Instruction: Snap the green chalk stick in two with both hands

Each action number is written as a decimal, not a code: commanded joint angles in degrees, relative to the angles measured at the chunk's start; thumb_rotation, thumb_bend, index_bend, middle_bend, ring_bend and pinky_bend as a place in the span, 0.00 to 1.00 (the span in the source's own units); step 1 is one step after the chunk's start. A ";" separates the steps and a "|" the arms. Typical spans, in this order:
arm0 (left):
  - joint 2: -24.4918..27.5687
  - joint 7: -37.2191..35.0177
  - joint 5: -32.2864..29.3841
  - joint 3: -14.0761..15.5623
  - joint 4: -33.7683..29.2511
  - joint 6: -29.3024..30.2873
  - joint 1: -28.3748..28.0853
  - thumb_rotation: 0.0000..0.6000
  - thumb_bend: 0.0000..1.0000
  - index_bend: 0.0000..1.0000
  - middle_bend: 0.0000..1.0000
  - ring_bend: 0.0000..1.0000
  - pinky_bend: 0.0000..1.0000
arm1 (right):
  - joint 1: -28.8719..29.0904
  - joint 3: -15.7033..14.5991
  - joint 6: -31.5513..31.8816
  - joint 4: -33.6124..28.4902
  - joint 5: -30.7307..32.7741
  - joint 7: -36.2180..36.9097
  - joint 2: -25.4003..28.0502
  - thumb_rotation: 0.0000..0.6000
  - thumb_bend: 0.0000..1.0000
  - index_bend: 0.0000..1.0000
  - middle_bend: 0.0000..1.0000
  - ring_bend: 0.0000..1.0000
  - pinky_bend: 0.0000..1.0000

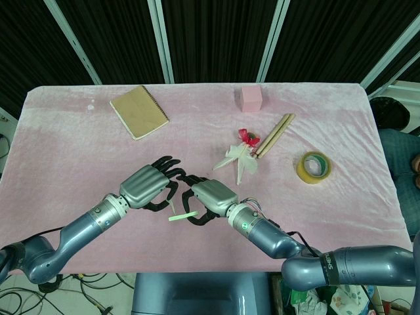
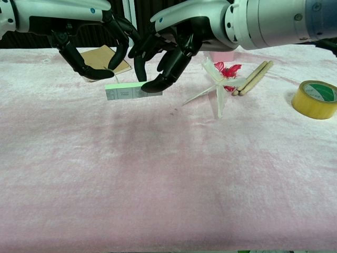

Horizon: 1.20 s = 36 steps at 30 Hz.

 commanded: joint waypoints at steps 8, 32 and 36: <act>-0.30 0.48 -0.15 0.13 -0.05 -0.15 -0.30 1.00 0.62 0.66 0.19 0.00 0.00 | 0.09 0.22 0.36 -0.31 -0.07 0.18 0.17 1.00 0.67 0.73 0.00 0.03 0.11; -0.86 0.90 -0.23 0.23 0.05 0.25 -0.56 1.00 0.63 0.67 0.21 0.00 0.00 | 0.08 -0.11 1.14 -0.71 0.39 0.13 0.34 1.00 0.67 0.74 0.00 0.03 0.11; -0.92 0.93 -0.09 0.26 -0.04 0.24 -0.63 1.00 0.64 0.69 0.22 0.00 0.00 | 0.15 -0.16 1.18 -0.77 0.27 -0.08 0.49 1.00 0.67 0.75 0.00 0.03 0.11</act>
